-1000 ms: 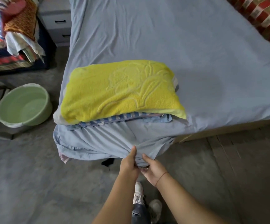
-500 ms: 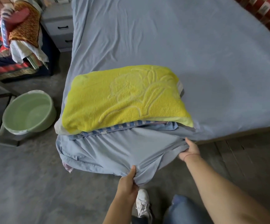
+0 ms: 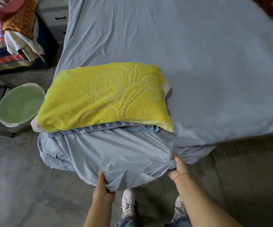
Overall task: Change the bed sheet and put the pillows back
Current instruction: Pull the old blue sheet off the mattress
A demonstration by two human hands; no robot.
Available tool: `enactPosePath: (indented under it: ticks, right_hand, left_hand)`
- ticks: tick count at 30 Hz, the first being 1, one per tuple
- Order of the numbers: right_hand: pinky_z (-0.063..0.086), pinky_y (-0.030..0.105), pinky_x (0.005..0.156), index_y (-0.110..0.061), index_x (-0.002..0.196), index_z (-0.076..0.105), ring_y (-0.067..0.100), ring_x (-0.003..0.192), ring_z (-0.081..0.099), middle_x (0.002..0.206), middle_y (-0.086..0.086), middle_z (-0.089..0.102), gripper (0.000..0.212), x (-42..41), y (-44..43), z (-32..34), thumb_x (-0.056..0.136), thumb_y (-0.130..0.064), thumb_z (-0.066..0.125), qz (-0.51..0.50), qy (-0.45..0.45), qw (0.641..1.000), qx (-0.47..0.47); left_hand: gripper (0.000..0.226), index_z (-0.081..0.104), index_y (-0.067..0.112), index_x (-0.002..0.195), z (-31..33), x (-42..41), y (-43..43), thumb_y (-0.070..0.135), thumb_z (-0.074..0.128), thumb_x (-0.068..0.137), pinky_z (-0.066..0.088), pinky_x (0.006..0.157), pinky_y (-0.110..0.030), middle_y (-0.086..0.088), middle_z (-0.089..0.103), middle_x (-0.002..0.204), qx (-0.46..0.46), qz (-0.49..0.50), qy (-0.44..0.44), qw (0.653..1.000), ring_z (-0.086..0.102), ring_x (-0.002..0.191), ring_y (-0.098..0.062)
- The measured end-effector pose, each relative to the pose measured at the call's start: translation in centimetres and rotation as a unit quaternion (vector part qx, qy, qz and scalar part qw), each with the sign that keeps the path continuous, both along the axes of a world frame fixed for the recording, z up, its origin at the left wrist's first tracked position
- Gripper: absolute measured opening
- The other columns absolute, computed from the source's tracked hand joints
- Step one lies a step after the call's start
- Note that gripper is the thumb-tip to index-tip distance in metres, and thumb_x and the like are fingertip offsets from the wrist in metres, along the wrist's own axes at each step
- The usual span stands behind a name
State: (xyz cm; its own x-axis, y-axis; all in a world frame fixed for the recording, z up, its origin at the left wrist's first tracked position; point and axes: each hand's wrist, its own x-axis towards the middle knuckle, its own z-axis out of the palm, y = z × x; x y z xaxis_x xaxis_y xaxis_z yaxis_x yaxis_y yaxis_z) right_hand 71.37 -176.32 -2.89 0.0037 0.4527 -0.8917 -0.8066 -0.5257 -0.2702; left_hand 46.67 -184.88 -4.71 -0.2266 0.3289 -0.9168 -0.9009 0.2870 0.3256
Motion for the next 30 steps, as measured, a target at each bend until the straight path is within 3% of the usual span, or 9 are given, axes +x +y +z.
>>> enactPosePath:
  ticks: [2,6,9,13,16,20,26,28,30]
  right_hand:
    - [0.059,0.038,0.060,-0.003,0.113,0.065,0.032,0.092,0.065,0.093,0.015,0.073,0.032,1.6,-2.2,-0.4,0.099,-0.024,0.046,0.052,0.001,0.999,0.000]
    - [0.059,0.037,0.055,0.002,0.088,0.074,0.033,0.075,0.072,0.090,0.022,0.072,0.038,3.5,-3.6,1.1,0.073,-0.032,0.068,0.142,0.035,0.989,0.018]
    - [0.058,0.045,0.053,0.012,0.087,0.072,0.040,0.073,0.071,0.089,0.031,0.069,0.068,4.8,-2.1,2.1,0.038,-0.029,0.096,0.123,0.111,0.985,0.036]
    - [0.042,0.065,0.086,0.010,0.102,0.058,0.046,0.089,0.057,0.079,0.032,0.068,0.044,5.6,-0.2,3.4,0.096,-0.032,0.050,0.044,0.154,0.987,-0.003]
    - [0.034,0.057,0.098,0.000,0.090,0.060,0.036,0.087,0.056,0.075,0.022,0.071,0.031,6.3,0.6,3.7,0.099,-0.027,0.048,-0.038,0.126,0.991,-0.013]
    - [0.035,0.050,0.102,-0.010,0.092,0.061,0.034,0.125,0.049,0.136,0.014,0.055,0.019,11.4,3.4,2.2,0.099,-0.023,0.048,-0.099,0.056,0.993,0.011]
    - [0.035,0.041,0.103,-0.014,0.086,0.057,0.026,0.133,0.045,0.144,0.006,0.049,0.020,22.3,6.2,0.8,0.099,-0.023,0.045,-0.111,-0.044,0.993,0.001]
    - [0.035,0.039,0.102,-0.016,0.088,0.057,0.025,0.134,0.043,0.145,0.004,0.047,0.020,24.8,6.4,1.1,0.099,-0.024,0.042,-0.123,-0.063,0.990,0.009]
    - [0.033,0.041,0.106,-0.015,0.089,0.056,0.025,0.135,0.042,0.144,0.005,0.047,0.019,27.2,6.3,1.2,0.100,-0.023,0.042,-0.144,-0.074,0.987,0.005]
  left_hand:
    - [0.047,0.062,0.010,0.108,1.1,6.1,1.0,0.053,0.052,0.093,0.060,0.056,-0.038,-0.012,0.064,0.109,0.001,-0.056,-0.068,0.996,0.067,0.084,-0.026]
    - [0.057,0.057,0.000,0.127,2.4,18.1,3.5,0.045,0.054,0.092,0.053,0.089,-0.047,-0.025,0.062,0.124,0.069,-0.130,-0.158,0.977,0.062,0.111,-0.037]
    - [0.051,0.055,-0.006,0.129,2.6,22.1,5.1,0.033,0.053,0.097,0.061,0.069,-0.035,-0.026,0.063,0.119,0.079,-0.081,-0.112,0.987,0.066,0.095,-0.031]
    - [0.046,0.049,-0.007,0.134,1.7,21.2,4.5,0.023,0.050,0.099,0.061,0.068,-0.035,-0.025,0.062,0.121,0.087,-0.007,-0.048,0.995,0.069,0.093,-0.029]
    - [0.040,0.048,-0.001,0.136,1.7,20.0,4.2,0.017,0.051,0.100,0.059,0.071,-0.042,-0.021,0.061,0.124,0.073,0.020,-0.045,0.996,0.062,0.101,-0.030]
    - [0.033,0.053,0.005,0.131,1.5,18.7,4.5,0.009,0.055,0.098,0.055,0.078,-0.045,-0.013,0.065,0.111,0.024,0.051,-0.029,0.998,0.063,0.091,-0.026]
    - [0.040,0.050,0.001,0.137,0.5,18.7,3.8,0.014,0.053,0.099,0.045,0.104,-0.041,-0.017,0.056,0.135,-0.011,-0.003,0.018,1.000,0.057,0.118,-0.028]
    - [0.035,0.054,0.001,0.131,0.5,18.8,4.0,0.015,0.055,0.098,0.055,0.090,-0.036,-0.017,0.061,0.126,-0.028,-0.009,0.015,0.999,0.066,0.100,-0.025]
    - [0.021,0.058,0.003,0.116,0.0,18.7,4.0,0.014,0.054,0.099,0.058,0.076,-0.026,-0.012,0.068,0.097,-0.048,-0.012,0.017,0.999,0.070,0.062,-0.015]
